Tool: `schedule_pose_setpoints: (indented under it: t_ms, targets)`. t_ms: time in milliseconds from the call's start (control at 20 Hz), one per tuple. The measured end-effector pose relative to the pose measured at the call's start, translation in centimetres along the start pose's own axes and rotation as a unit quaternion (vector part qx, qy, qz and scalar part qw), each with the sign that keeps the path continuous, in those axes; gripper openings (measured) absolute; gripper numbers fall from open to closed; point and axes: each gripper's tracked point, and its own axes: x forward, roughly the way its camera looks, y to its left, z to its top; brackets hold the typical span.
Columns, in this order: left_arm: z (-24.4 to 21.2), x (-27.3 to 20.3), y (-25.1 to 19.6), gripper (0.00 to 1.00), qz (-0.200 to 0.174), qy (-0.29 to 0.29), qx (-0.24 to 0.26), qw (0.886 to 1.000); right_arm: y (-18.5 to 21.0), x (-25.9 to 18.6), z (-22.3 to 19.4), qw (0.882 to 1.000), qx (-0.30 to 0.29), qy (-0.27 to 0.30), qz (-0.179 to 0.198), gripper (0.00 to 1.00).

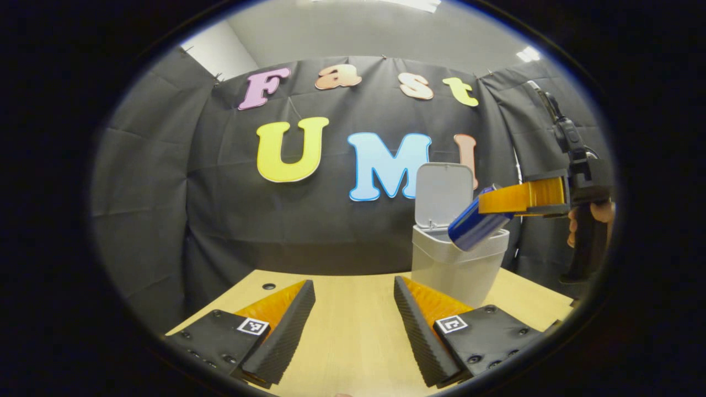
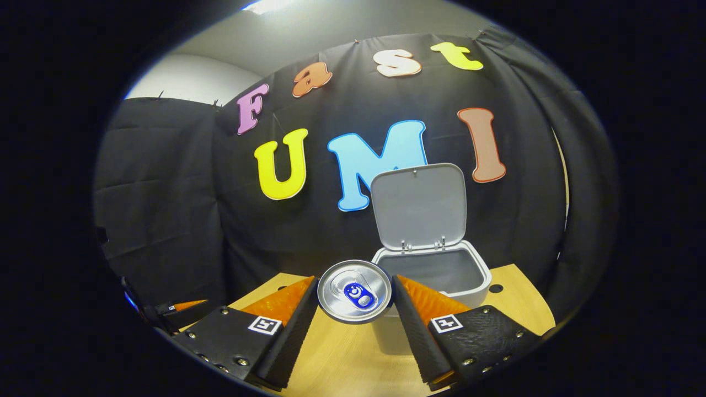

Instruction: Press the lid of the desktop garbage bin to open it, pick up the crumpled paper on the desktop and throw it into the bin, then pick up the pop can on the desktop and drop it into the bin, and finally close the garbage bin lid.

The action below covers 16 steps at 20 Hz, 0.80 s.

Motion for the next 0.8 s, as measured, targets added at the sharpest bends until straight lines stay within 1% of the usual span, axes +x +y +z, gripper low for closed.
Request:
schedule_pose_setpoints:
  t_ms: [150,250,550,800]
  targets:
    - [0.0,-0.1,0.4,0.93,0.005,0.0,-0.002,1.0,-1.6,1.0,0.8,0.999,-0.019,-0.021,-0.034,0.83]
    - [0.0,-0.1,0.4,0.93,0.005,0.001,-0.002,1.0,-2.3,1.8,0.5,0.998,-0.036,-0.02,-0.051,0.83]
    - [0.0,0.0,0.1,0.94,-0.002,0.0,-0.001,1.0,-3.1,4.2,-1.0,0.993,-0.085,0.003,-0.076,0.83]
    - [-0.1,0.2,0.4,0.93,0.001,0.003,-0.004,1.0,-2.9,5.3,-1.9,0.992,-0.096,0.02,-0.084,0.85]
